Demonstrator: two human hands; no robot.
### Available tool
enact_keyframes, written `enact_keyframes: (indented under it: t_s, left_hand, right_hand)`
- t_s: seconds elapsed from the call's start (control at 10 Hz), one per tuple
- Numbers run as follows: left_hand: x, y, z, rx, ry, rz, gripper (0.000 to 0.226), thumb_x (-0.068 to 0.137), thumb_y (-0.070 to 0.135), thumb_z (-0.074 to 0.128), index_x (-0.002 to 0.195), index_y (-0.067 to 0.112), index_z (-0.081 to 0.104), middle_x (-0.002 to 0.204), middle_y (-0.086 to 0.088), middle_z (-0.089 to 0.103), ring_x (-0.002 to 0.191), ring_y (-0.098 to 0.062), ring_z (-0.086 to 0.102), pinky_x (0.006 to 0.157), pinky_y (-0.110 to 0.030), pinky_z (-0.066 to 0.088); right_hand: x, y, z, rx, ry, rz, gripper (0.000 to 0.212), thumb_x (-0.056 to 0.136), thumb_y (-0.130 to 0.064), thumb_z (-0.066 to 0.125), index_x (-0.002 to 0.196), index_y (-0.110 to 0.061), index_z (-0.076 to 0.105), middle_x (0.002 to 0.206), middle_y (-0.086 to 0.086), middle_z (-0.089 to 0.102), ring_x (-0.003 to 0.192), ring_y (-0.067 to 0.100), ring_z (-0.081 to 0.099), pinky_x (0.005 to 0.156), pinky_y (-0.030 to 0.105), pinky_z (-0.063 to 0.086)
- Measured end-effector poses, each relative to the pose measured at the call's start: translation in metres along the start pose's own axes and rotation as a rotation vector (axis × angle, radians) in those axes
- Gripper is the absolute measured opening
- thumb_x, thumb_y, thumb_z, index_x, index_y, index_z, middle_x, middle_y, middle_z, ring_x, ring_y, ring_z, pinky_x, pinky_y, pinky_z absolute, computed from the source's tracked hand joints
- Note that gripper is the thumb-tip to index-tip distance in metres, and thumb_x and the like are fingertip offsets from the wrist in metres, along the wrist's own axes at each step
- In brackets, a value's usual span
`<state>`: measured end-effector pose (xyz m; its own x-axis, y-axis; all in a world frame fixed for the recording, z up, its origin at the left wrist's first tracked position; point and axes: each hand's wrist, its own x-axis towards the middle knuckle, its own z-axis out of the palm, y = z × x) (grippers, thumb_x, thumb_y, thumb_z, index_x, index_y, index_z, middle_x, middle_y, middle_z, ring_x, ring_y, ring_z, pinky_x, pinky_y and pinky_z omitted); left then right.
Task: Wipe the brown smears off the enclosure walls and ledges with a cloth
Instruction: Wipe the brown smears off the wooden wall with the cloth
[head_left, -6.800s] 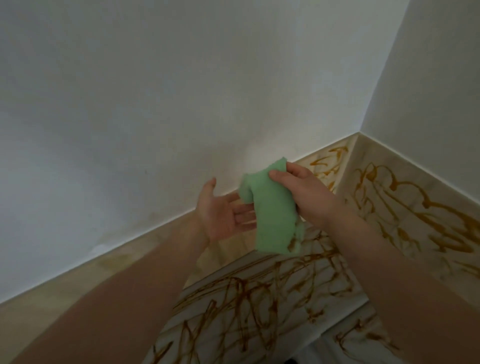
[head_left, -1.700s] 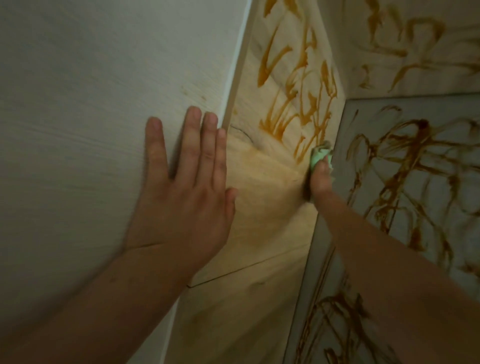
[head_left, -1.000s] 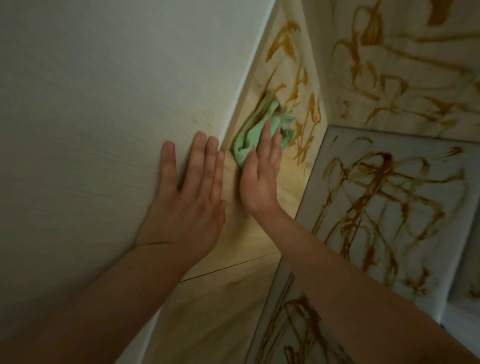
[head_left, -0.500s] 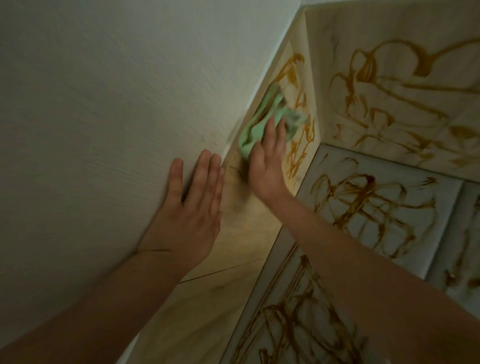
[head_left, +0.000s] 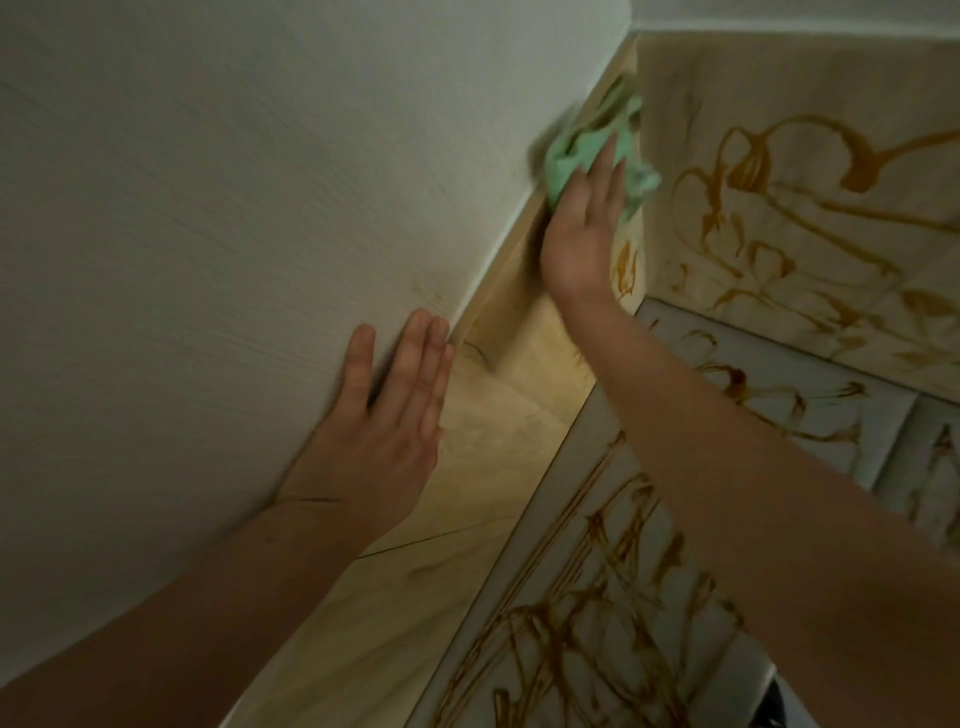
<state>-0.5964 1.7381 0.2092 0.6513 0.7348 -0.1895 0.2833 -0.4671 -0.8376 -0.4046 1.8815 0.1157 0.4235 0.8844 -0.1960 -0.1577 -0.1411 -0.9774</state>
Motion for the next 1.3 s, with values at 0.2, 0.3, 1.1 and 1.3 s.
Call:
enact_keyframes:
  t_s: [0.2,0.3,1.1,1.3]
  left_hand:
    - [0.000,0.000,0.000,-0.006,0.006,-0.008,0.078,0.106,0.043,0.020,0.158,-0.013,0.004,0.165,-0.036,-0.003,0.156,-0.048,0.005,0.116,-0.077,-0.010]
    - [-0.001,0.000,0.001,0.008,0.008,-0.001,0.079,0.106,0.044,0.020,0.158,-0.013,0.003,0.165,-0.037,-0.003,0.155,-0.049,0.005,0.115,-0.077,-0.010]
    - [-0.006,-0.007,-0.009,0.034,-0.050,0.044,0.075,0.107,0.039,0.010,0.155,-0.016,-0.005,0.164,-0.039,-0.009,0.154,-0.053,-0.004,0.111,-0.078,-0.018]
    - [-0.005,-0.009,-0.019,-0.121,-0.037,0.016,0.065,0.107,0.031,0.018,0.157,-0.011,0.020,0.163,-0.035,0.019,0.152,-0.050,0.016,0.117,-0.076,-0.009]
  right_hand:
    - [0.034,0.001,-0.007,0.067,0.039,0.290,0.061,0.108,-0.044,0.011,0.166,-0.027,0.009,0.174,0.002,0.005,0.159,0.024,0.006,0.129,0.050,0.007]
    - [-0.015,0.001,-0.002,0.037,-0.068,0.226,0.058,0.110,-0.038,0.013,0.166,-0.027,0.001,0.174,-0.001,-0.003,0.160,0.022,-0.005,0.129,0.046,0.000]
    - [-0.066,0.034,0.003,-0.258,-0.180,0.146,0.086,0.092,-0.054,-0.003,0.165,-0.008,0.004,0.173,0.013,-0.001,0.159,0.028,-0.002,0.128,0.040,0.000]
    - [-0.130,0.072,-0.002,-0.243,-0.415,0.385,0.061,0.111,-0.041,0.012,0.165,-0.016,0.001,0.173,0.009,0.001,0.159,0.031,0.004,0.128,0.051,0.007]
